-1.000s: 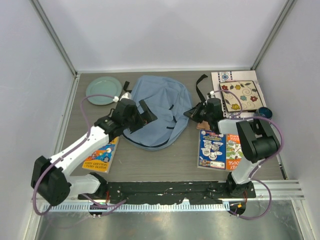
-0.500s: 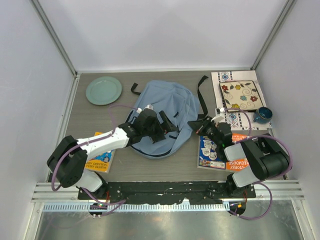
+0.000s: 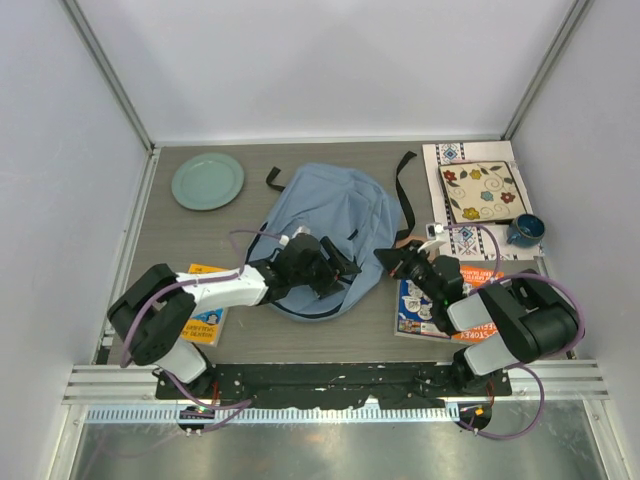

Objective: Pack the student bag
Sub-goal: Unzip the student bag at the center of the board.

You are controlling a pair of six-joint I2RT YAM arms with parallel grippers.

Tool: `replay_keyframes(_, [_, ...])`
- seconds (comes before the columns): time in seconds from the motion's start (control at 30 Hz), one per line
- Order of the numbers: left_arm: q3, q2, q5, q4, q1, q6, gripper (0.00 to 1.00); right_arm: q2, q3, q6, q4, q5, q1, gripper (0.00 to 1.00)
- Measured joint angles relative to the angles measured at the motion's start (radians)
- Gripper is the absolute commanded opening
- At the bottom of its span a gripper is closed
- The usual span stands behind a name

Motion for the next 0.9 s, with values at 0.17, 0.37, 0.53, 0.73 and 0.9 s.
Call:
replay_keyframes(0.17, [-0.037,0.037,0.007,0.049,-0.008,-0.037,0.74,-0.030,-0.005,-0.056,0.001,-0.003,0.032,0.01])
replay_keyframes(0.37, [-0.069,0.035,0.000,0.085,-0.025,-0.077,0.73,-0.073,-0.031,-0.117,-0.005,-0.008,0.044,0.01])
replay_keyframes(0.53, [-0.092,0.029,-0.037,0.086,-0.040,-0.121,0.63,-0.128,-0.057,-0.156,-0.011,-0.003,0.053,0.01])
replay_keyframes(0.73, [-0.092,0.021,-0.100,0.046,-0.071,-0.151,0.45,-0.150,-0.070,-0.179,-0.010,0.007,0.058,0.01])
replay_keyframes(0.9, [-0.092,0.022,-0.119,0.029,-0.078,-0.163,0.52,-0.159,-0.072,-0.185,-0.012,0.011,0.067,0.01])
